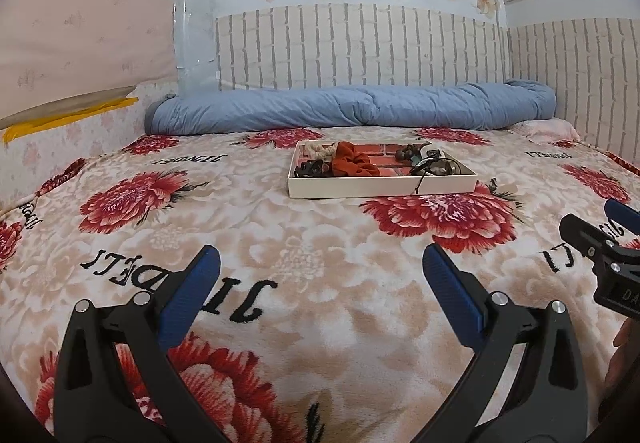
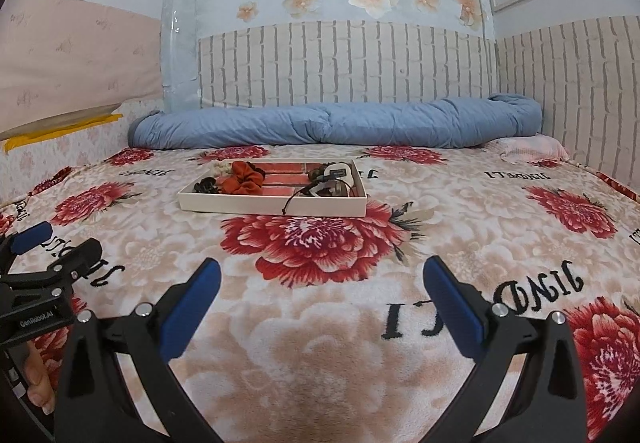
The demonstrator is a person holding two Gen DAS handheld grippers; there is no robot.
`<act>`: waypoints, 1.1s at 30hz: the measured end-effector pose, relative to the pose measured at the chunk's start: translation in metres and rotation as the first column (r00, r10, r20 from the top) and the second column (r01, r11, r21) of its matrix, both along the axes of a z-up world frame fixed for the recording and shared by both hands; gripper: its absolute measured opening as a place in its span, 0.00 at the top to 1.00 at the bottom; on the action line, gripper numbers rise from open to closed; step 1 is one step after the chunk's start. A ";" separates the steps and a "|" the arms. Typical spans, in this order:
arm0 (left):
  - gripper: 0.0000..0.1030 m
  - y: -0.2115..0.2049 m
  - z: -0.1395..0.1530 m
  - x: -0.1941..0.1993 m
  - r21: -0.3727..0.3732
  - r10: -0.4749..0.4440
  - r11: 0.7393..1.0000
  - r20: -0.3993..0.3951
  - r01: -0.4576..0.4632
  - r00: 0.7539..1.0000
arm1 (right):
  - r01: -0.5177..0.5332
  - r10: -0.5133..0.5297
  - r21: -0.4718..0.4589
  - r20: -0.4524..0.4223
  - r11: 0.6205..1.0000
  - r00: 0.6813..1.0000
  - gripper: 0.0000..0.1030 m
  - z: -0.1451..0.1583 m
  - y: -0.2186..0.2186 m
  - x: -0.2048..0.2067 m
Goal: Organize jewelry
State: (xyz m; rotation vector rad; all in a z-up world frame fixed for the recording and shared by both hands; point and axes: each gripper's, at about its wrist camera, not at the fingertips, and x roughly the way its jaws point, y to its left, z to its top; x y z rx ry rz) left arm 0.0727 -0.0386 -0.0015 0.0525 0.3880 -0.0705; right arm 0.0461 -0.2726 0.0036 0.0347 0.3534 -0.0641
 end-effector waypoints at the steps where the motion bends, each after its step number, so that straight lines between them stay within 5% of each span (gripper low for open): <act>1: 0.05 0.000 0.000 0.000 -0.001 0.000 1.000 -0.001 0.000 1.000 | 0.000 0.000 0.000 0.000 1.000 1.000 0.04 0.000 0.000 0.000; 33: 0.05 -0.003 0.001 0.001 0.015 -0.001 1.000 0.008 0.001 1.000 | 0.001 -0.001 0.004 -0.003 1.000 1.000 0.04 -0.001 -0.001 0.000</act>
